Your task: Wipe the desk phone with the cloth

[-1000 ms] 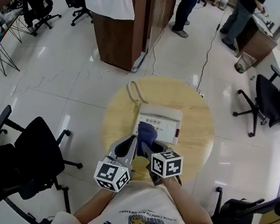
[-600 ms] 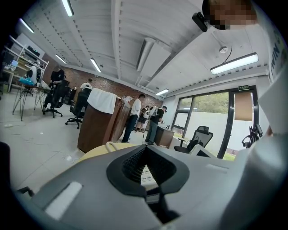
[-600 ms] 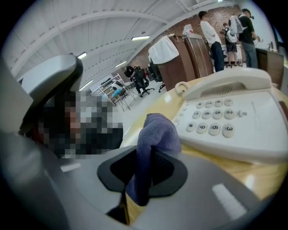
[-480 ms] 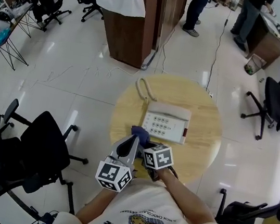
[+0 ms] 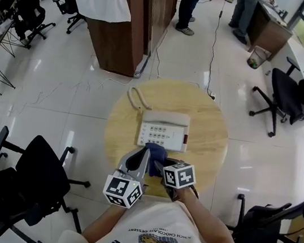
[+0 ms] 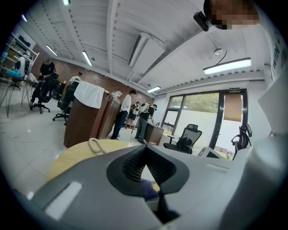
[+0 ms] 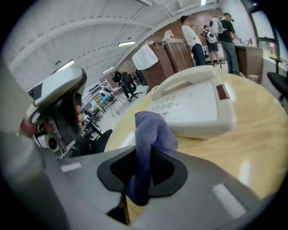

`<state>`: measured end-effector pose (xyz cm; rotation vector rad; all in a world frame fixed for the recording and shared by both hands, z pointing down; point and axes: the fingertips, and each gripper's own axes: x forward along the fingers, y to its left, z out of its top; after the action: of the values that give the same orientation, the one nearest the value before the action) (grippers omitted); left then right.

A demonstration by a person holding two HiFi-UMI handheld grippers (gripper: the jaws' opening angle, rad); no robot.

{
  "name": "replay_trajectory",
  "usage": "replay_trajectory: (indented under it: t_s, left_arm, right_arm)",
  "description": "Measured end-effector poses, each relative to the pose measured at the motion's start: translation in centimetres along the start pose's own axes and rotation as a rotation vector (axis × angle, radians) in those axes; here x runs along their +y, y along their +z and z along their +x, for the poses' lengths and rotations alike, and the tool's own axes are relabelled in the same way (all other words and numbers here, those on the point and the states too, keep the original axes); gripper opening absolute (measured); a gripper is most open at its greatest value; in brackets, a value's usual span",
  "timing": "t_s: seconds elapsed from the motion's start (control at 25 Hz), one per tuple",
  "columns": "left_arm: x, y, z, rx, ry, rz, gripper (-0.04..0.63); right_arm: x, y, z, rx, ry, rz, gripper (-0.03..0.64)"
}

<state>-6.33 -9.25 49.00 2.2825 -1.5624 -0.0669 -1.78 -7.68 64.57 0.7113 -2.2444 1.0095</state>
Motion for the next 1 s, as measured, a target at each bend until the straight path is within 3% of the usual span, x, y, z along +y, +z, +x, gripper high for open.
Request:
replay_trajectory:
  t_s: [0.44,1.0]
  left_arm:
    - [-3.4,-1.0,2.2,0.037,-0.101,0.007,-0.008]
    - [-3.9,-1.2,1.8,0.045,-0.115,0.006,-0.008]
  right_arm:
    - [-5.5,-1.8,-5.0,-0.071,-0.112,0.119,0.064]
    - [-12.1,-3.1,-9.8,-0.188,-0.245,0.308,0.064]
